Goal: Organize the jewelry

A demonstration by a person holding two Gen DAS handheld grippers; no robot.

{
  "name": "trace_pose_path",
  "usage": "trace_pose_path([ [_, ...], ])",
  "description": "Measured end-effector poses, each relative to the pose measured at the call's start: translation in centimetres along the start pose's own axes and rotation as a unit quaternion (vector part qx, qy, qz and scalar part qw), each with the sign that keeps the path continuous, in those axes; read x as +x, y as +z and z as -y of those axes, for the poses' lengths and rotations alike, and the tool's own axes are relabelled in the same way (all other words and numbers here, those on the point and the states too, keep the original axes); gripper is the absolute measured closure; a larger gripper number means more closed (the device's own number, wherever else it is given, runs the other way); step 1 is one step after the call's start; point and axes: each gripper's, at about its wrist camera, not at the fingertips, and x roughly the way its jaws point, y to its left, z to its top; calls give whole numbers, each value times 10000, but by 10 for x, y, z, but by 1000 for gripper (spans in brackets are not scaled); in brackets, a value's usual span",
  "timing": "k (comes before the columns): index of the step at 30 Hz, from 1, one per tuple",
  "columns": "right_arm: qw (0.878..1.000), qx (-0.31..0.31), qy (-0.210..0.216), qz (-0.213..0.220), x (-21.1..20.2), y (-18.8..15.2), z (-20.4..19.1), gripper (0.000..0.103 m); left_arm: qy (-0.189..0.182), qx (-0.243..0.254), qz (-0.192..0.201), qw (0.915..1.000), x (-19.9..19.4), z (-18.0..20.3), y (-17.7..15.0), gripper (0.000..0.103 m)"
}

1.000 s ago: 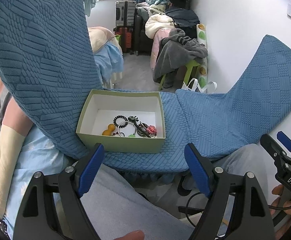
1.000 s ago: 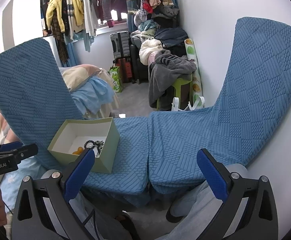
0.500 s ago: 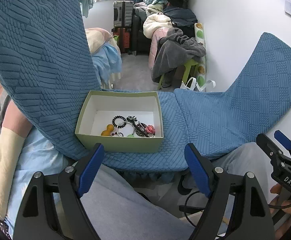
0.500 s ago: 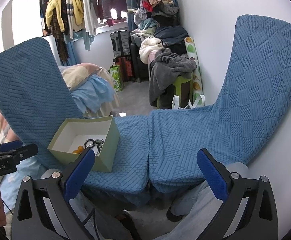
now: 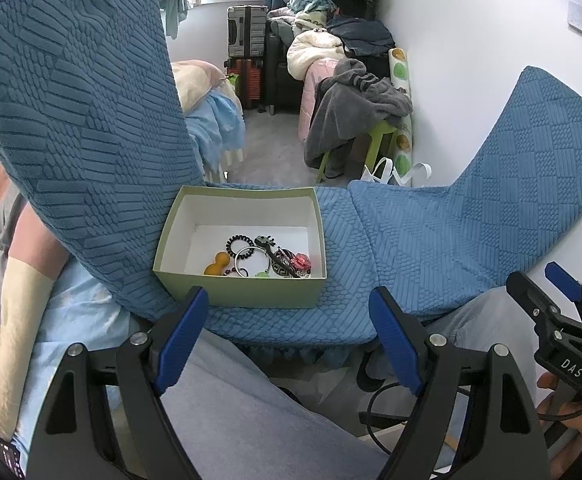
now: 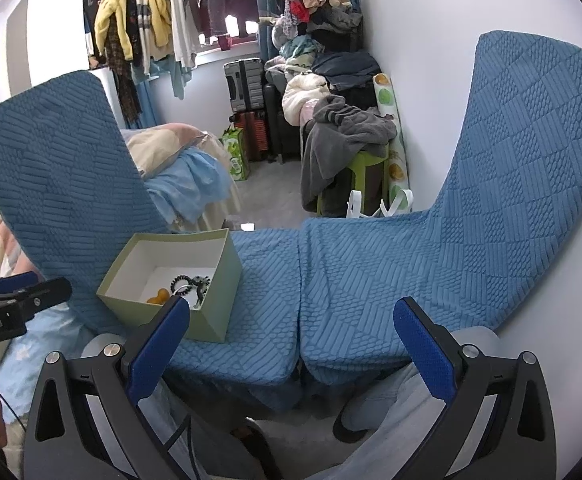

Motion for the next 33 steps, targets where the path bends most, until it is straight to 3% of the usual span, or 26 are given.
trace_pose_path([
  [33,10000,-29,9,19,-2,2,-1,0,75,-57,23,10000,-5,-4,2,19],
])
